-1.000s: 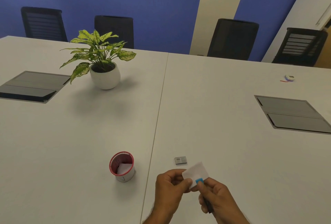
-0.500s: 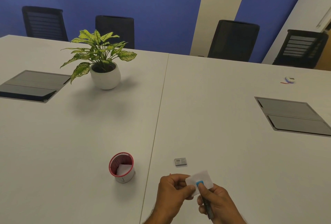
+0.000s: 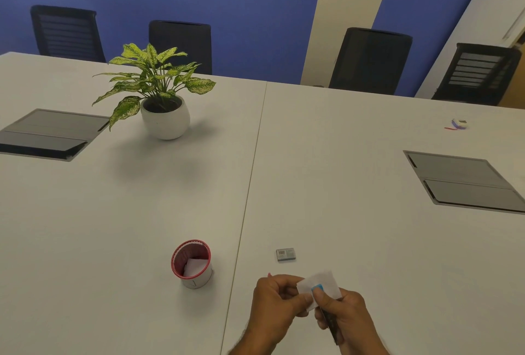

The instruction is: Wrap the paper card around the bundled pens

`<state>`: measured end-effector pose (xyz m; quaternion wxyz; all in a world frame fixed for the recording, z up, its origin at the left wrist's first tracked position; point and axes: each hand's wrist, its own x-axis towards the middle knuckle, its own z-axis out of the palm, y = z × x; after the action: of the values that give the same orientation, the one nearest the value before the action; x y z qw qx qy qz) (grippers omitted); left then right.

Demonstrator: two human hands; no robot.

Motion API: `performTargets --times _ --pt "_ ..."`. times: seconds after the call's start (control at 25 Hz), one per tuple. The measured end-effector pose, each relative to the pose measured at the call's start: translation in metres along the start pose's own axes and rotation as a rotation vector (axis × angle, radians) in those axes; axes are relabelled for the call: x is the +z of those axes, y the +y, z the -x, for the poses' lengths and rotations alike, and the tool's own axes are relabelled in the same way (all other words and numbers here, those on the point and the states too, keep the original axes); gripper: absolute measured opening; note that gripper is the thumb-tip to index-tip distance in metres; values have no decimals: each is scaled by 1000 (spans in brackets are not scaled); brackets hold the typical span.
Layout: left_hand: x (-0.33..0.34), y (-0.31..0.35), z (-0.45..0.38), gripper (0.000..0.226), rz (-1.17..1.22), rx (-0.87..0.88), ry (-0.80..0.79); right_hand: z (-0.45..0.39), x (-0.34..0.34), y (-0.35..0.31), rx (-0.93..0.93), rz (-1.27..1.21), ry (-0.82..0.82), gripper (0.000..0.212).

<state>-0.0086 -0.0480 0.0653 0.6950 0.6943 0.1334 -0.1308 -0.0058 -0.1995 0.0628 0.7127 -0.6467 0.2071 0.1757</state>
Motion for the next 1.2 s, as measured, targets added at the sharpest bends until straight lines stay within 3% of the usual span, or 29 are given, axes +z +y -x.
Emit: performTargets --times 0.36,0.52,0.64,0.88,1.2 --pt "4 0 0 27 53 4 -20 2 1 -7 0 16 36 29" --pt "5 1 2 51 139 3 -46 3 4 -12 -14 6 35 32" --pt "4 1 2 38 195 -44 -74 3 5 -14 -30 12 21 42" --pt "4 5 4 15 273 -88 -23 3 6 -13 -30 20 12 38" --pt "7 7 4 7 246 -28 126 4 6 -11 28 -50 -26 53"
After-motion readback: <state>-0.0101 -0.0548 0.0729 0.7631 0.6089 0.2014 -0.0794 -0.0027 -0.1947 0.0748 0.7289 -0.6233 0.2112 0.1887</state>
